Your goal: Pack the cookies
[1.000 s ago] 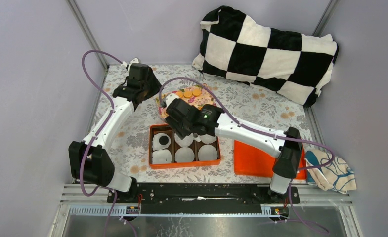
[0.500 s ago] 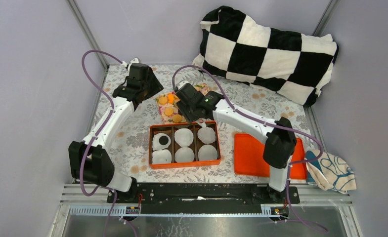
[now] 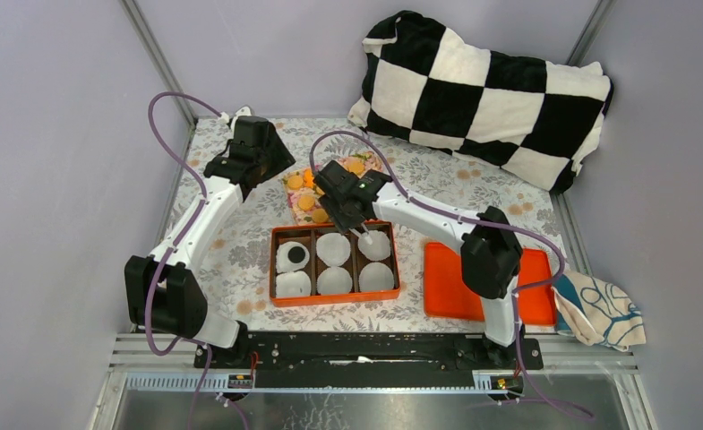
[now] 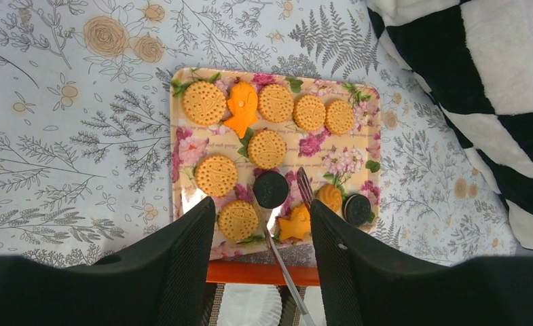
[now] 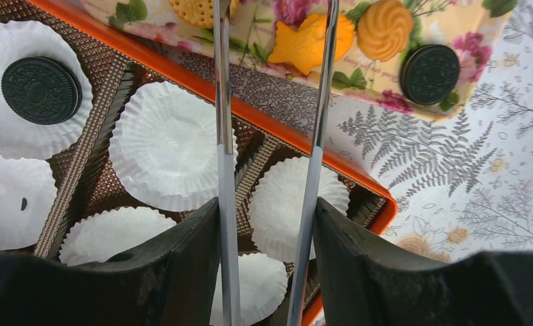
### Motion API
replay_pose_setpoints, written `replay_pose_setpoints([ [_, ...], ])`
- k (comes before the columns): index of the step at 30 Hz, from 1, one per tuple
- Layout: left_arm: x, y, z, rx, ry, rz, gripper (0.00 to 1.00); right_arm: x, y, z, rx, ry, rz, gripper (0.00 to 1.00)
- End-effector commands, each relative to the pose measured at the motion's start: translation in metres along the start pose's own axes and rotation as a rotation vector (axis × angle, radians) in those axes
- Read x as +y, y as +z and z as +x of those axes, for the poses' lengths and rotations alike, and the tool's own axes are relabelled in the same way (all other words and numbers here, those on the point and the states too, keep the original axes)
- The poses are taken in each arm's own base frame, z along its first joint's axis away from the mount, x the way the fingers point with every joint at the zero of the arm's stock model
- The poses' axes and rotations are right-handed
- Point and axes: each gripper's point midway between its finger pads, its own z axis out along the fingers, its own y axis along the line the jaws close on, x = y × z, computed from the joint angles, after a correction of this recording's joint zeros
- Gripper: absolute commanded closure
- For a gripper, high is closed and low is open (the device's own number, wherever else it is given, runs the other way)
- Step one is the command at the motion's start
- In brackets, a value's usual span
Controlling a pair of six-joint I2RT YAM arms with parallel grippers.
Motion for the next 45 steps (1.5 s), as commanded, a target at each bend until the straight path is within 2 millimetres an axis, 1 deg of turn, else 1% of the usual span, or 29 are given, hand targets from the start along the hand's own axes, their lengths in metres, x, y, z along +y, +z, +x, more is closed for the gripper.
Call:
replay_pose_setpoints([
  [1, 0.002, 0.000, -0.004, -0.023, 0.003, 0.012, 0.41, 0.008, -0.001, -0.007, 0.011, 0.032, -0.037, 0.44],
  [4, 0.001, 0.000, -0.002, -0.019, -0.003, 0.023, 0.41, 0.008, 0.003, -0.008, 0.040, 0.027, -0.025, 0.44],
  [6, 0.001, 0.002, 0.000, -0.010, -0.004, 0.025, 0.41, 0.006, 0.004, -0.008, 0.060, 0.030, -0.010, 0.48],
  [7, 0.001, 0.002, 0.001, -0.007, -0.004, 0.029, 0.41, 0.006, 0.002, -0.011, 0.057, 0.037, -0.009, 0.50],
  [9, 0.001, 0.001, 0.001, -0.005, -0.005, 0.033, 0.41, 0.006, -0.001, -0.013, 0.058, 0.046, -0.008, 0.57],
  [13, 0.000, 0.001, 0.002, 0.005, -0.008, 0.046, 0.41, 0.002, -0.009, -0.019, 0.038, 0.057, 0.005, 0.58],
  [14, -0.001, 0.001, 0.002, 0.008, -0.010, 0.049, 0.41, 0.000, -0.011, -0.020, 0.034, 0.057, 0.010, 0.61],
  [16, -0.001, 0.002, 0.003, 0.015, -0.012, 0.054, 0.41, -0.002, -0.016, -0.024, 0.017, 0.060, 0.015, 0.72],
  [19, -0.001, 0.001, 0.003, 0.018, -0.015, 0.056, 0.41, -0.006, -0.033, -0.036, -0.047, 0.078, 0.010, 0.82],
  [24, -0.003, -0.002, -0.002, 0.005, -0.021, 0.061, 0.41, -0.013, -0.076, -0.057, -0.170, 0.093, -0.016, 0.87],
  [26, -0.004, -0.003, -0.003, 0.003, -0.021, 0.065, 0.41, -0.016, -0.096, -0.060, -0.210, 0.102, -0.032, 0.87],
  [29, -0.005, -0.003, -0.002, 0.007, -0.022, 0.067, 0.41, -0.013, -0.113, -0.058, -0.239, 0.103, -0.065, 0.88],
  [33, -0.005, -0.003, -0.001, 0.012, -0.023, 0.072, 0.41, 0.002, -0.124, -0.040, -0.214, 0.075, -0.101, 0.88],
  [38, -0.007, -0.006, -0.002, 0.011, -0.023, 0.082, 0.41, 0.033, -0.132, 0.001, -0.153, 0.001, -0.138, 0.88],
  [42, -0.007, -0.006, 0.000, 0.019, -0.024, 0.088, 0.41, 0.047, -0.124, 0.038, -0.068, -0.003, -0.173, 0.88],
  [45, -0.008, -0.006, 0.002, 0.023, -0.023, 0.089, 0.41, 0.051, -0.114, 0.057, -0.020, -0.004, -0.183, 0.88],
])
